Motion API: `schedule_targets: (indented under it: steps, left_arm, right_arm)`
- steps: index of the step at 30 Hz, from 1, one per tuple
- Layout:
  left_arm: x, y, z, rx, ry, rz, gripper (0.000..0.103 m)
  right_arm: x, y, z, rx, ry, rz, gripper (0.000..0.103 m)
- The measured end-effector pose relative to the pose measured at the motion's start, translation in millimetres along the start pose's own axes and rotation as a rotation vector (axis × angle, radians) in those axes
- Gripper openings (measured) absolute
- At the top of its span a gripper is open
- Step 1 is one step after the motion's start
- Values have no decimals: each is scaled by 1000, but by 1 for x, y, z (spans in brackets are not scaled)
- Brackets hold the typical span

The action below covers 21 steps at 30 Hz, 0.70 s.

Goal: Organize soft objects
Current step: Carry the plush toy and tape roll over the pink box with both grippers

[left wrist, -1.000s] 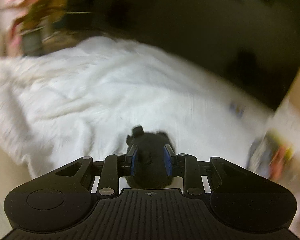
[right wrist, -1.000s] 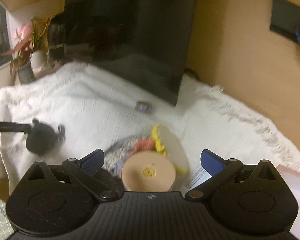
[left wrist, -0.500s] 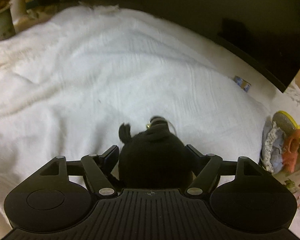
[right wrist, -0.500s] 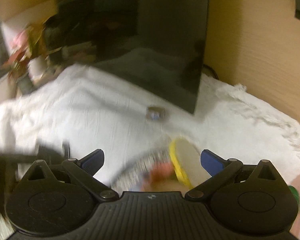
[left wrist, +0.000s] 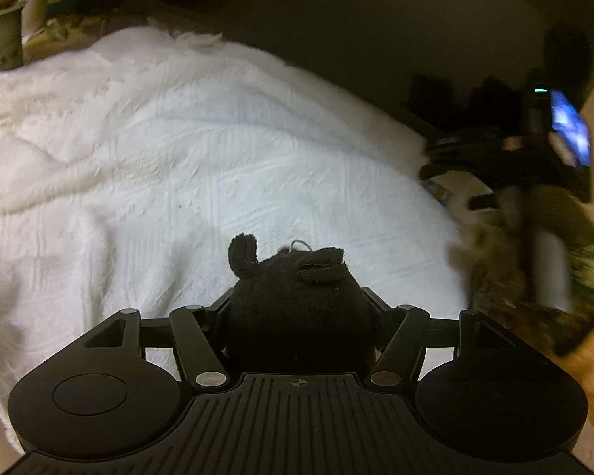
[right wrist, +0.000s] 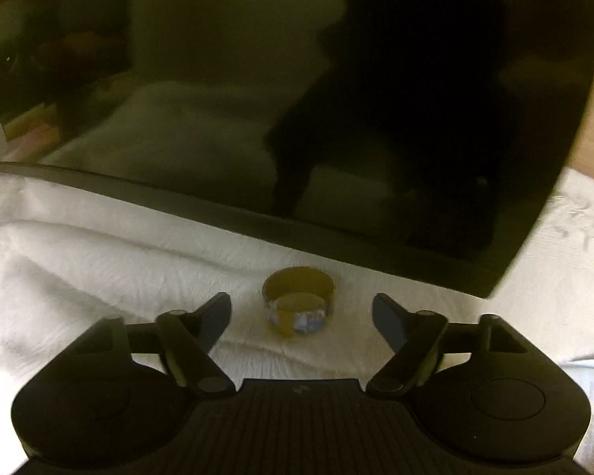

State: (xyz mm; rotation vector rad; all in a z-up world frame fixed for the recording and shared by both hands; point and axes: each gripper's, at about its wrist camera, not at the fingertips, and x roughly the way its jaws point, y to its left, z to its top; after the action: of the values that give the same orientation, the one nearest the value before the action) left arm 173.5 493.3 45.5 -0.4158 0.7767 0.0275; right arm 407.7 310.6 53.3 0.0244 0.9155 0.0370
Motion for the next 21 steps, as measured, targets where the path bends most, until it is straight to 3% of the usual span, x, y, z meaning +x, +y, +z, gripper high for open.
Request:
schedule_targets:
  steps: [1, 2, 6, 12, 17, 21]
  left_arm:
    - [-2, -2, 1, 6, 1, -7, 69]
    - [-3, -3, 3, 7, 1, -11, 69]
    - [-7, -8, 8, -13, -11, -24, 69]
    - [-10, -22, 22, -24, -2, -10, 69]
    - [-23, -57, 34, 17, -28, -61, 69]
    - [-32, -109, 39, 63, -47, -134, 69]
  right_arm:
    - [5, 1, 1, 3, 19, 5, 61]
    - [10, 0, 3, 8, 46, 14, 41]
    - [-9, -9, 0, 10, 63, 99, 42]
    - [-106, -38, -2, -53, 43, 337, 42]
    - [-184, -82, -12, -134, -53, 364, 42]
    - [-241, -130, -23, -150, -114, 366, 42]
